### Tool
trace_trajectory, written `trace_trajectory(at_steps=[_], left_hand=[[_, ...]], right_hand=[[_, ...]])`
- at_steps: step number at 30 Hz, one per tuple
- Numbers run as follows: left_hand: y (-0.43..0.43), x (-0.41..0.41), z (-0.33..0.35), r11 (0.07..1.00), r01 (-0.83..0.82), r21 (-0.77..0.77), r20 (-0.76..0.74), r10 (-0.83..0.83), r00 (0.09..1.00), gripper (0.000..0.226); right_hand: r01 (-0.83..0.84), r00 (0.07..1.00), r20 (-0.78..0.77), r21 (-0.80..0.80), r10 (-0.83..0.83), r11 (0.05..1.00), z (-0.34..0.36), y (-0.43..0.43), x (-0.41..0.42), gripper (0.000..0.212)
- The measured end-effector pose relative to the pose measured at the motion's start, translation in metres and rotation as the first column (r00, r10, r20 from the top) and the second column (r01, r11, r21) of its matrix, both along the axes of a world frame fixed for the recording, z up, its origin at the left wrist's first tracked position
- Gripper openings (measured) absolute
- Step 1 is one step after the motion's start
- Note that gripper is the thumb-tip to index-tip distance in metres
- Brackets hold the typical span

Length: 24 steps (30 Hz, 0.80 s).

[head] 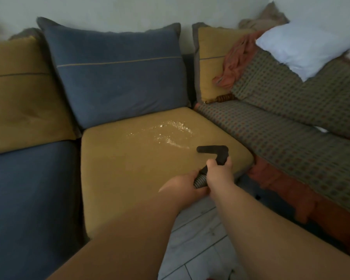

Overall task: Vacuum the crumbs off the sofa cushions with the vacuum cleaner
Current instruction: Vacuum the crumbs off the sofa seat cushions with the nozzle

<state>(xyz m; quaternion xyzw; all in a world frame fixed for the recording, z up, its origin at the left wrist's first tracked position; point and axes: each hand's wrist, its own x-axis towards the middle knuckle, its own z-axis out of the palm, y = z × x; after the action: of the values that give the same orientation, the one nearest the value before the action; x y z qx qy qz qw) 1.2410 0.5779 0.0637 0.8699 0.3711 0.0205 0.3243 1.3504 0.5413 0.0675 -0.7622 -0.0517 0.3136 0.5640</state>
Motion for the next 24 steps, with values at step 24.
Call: trace_trajectory(at_steps=[24], left_hand=[[0.014,-0.016,-0.009,0.990,-0.124,0.066,-0.028,0.126,0.992,0.069]], right_hand=[[-0.143,0.989,-0.045,-0.018,0.142,0.990,0.008,0.019,-0.016,0.075]])
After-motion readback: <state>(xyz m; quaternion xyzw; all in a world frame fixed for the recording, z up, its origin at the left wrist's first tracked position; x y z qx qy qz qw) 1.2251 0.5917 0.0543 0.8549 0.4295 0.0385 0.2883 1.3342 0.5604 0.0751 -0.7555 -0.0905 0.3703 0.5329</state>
